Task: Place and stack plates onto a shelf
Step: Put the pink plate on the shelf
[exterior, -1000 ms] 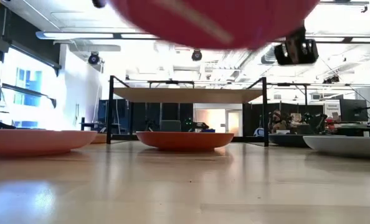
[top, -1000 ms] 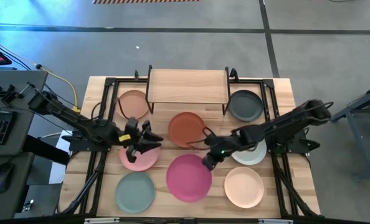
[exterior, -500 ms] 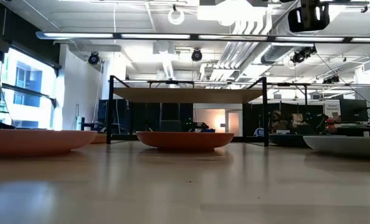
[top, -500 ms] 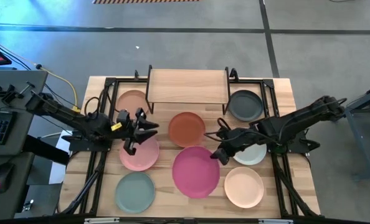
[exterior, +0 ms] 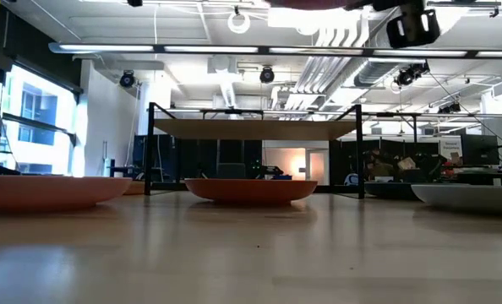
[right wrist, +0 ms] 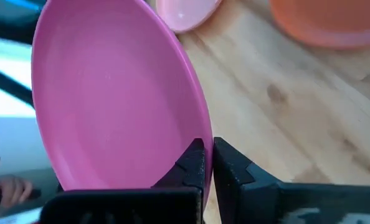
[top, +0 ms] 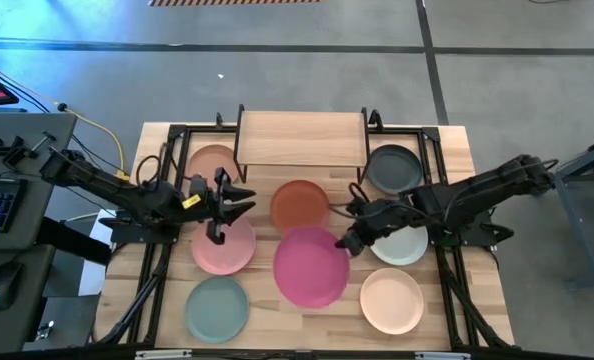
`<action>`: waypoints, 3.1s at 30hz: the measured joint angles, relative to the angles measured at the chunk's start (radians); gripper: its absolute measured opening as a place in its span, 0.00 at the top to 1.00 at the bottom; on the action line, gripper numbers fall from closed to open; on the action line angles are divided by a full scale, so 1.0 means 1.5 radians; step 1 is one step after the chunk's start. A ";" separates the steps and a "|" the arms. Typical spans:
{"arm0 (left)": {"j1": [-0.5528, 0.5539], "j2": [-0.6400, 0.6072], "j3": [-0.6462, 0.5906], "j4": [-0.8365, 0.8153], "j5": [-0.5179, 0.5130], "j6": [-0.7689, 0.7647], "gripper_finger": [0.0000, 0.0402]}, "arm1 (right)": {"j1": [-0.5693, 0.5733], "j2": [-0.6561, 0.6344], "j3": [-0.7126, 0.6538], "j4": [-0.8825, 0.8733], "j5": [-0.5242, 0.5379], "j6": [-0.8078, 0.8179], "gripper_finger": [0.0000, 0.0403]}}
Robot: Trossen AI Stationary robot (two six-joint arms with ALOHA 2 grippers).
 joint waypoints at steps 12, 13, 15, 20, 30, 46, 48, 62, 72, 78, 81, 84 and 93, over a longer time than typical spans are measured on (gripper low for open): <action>0.000 -0.034 0.000 0.013 -0.001 0.016 0.71 | -0.165 0.000 0.103 -0.086 0.076 -0.120 1.00; 0.000 -0.035 0.000 0.014 -0.001 0.017 0.71 | -0.180 0.000 0.115 -0.114 0.083 -0.132 1.00; 0.000 -0.035 0.000 0.014 -0.001 0.017 0.71 | -0.215 0.000 0.134 -0.160 0.089 -0.151 1.00; 0.000 -0.036 0.000 0.013 -0.002 0.017 0.71 | -0.312 0.000 0.157 -0.194 0.081 -0.185 1.00; 0.000 -0.036 0.000 0.013 -0.002 0.011 0.71 | -0.526 0.025 0.158 -0.208 -0.034 -0.222 1.00; 0.000 -0.036 0.000 0.013 -0.002 0.010 0.71 | -0.670 0.230 0.440 -0.470 -0.102 -0.380 1.00; 0.000 -0.036 0.000 0.013 -0.002 0.011 0.71 | -0.675 0.256 0.461 -0.486 -0.102 -0.392 1.00; 0.000 -0.036 0.000 0.013 -0.002 -0.006 0.71 | -0.716 0.322 0.463 -0.535 -0.068 -0.427 1.00; 0.000 -0.036 0.000 0.013 -0.002 -0.007 0.71 | -0.718 0.322 0.463 -0.540 -0.067 -0.430 1.00; 0.000 -0.036 0.000 0.013 -0.002 -0.007 0.71 | -0.718 0.322 0.463 -0.525 -0.067 -0.432 1.00; 0.000 -0.036 0.000 0.013 -0.002 -0.019 0.71 | -0.718 0.322 0.463 -0.524 -0.067 -0.433 1.00; 0.000 -0.036 0.000 0.013 -0.002 -0.025 0.71 | -0.718 0.322 0.463 -0.523 -0.067 -0.431 1.00; -0.001 -0.036 0.000 0.012 -0.001 -0.042 0.71 | -0.718 0.322 0.463 -0.523 -0.055 -0.431 1.00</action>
